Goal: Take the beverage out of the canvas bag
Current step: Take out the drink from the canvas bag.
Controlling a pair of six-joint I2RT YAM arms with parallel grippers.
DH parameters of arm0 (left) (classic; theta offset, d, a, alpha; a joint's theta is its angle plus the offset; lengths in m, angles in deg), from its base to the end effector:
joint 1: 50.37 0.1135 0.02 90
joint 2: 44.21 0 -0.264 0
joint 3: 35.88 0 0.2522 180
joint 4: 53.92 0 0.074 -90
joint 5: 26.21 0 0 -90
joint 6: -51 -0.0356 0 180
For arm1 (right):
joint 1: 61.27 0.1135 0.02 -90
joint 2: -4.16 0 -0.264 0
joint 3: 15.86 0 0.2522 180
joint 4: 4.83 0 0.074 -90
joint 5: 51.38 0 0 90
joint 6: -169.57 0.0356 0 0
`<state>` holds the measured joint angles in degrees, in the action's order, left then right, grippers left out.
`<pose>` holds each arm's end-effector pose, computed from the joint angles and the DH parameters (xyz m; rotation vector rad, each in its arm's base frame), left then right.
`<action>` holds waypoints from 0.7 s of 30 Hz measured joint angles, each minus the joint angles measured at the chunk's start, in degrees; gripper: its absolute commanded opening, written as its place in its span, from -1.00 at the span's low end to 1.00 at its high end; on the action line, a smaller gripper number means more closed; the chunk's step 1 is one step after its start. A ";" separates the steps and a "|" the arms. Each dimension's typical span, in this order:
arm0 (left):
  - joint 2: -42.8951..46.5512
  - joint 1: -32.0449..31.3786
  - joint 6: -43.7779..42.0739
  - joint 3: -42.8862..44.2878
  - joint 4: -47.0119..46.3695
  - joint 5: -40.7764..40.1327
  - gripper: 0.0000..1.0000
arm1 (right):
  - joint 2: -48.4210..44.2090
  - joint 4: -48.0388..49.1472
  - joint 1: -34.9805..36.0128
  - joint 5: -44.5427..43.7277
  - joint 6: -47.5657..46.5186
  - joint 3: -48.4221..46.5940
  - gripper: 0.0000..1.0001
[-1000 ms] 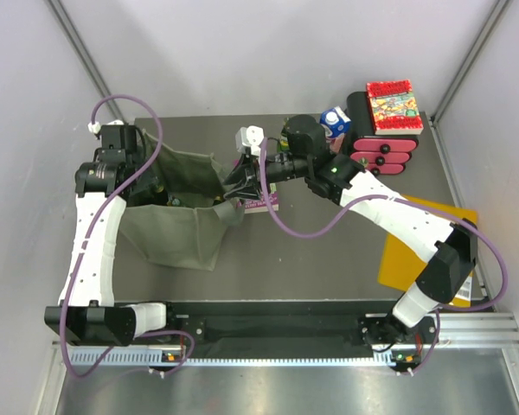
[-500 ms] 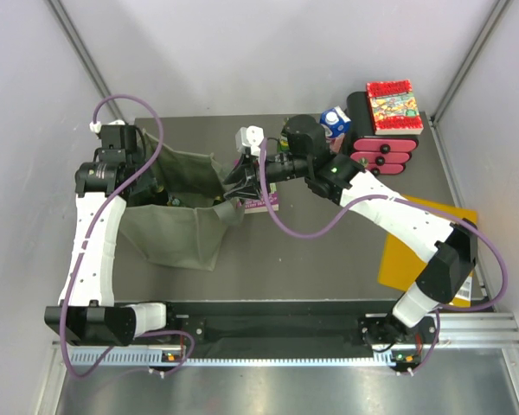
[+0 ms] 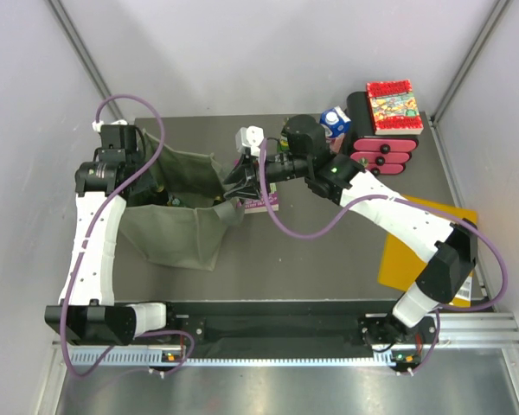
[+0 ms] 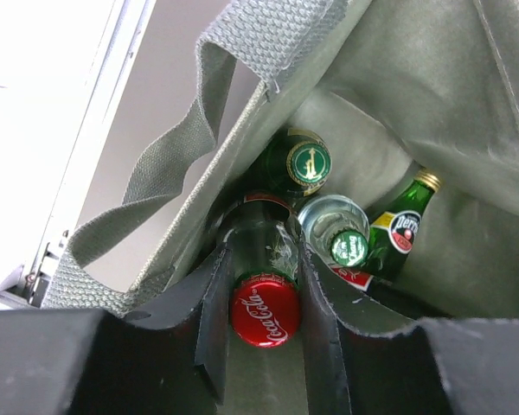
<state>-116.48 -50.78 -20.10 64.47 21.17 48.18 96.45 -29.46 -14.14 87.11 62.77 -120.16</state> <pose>0.2360 0.0079 0.4045 -0.5038 2.3040 0.1627 0.2339 0.2911 0.4084 -1.4594 1.1485 1.1253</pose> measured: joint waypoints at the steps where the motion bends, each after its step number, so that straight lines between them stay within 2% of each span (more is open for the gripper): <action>1: 0.00 0.00 -0.09 0.11 0.09 0.11 -1.00 | 0.00 -0.09 0.00 0.00 -0.15 0.00 -0.28; 8: -2.27 0.02 -1.60 4.26 4.44 2.75 -1.00 | 0.17 -1.38 0.00 -0.24 -1.05 -0.37 -0.08; 18: -2.58 0.07 -2.89 13.64 8.87 5.01 -1.00 | 4.68 -0.50 0.79 -0.17 0.13 -7.87 -0.07; 21: -2.49 0.07 -3.04 15.67 10.64 5.53 -1.00 | 6.45 0.28 1.70 -0.11 1.03 -9.42 0.01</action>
<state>-118.97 -50.71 -23.14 80.14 31.81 53.71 102.90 -29.18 -12.43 87.00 63.80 -129.58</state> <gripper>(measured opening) 0.365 0.473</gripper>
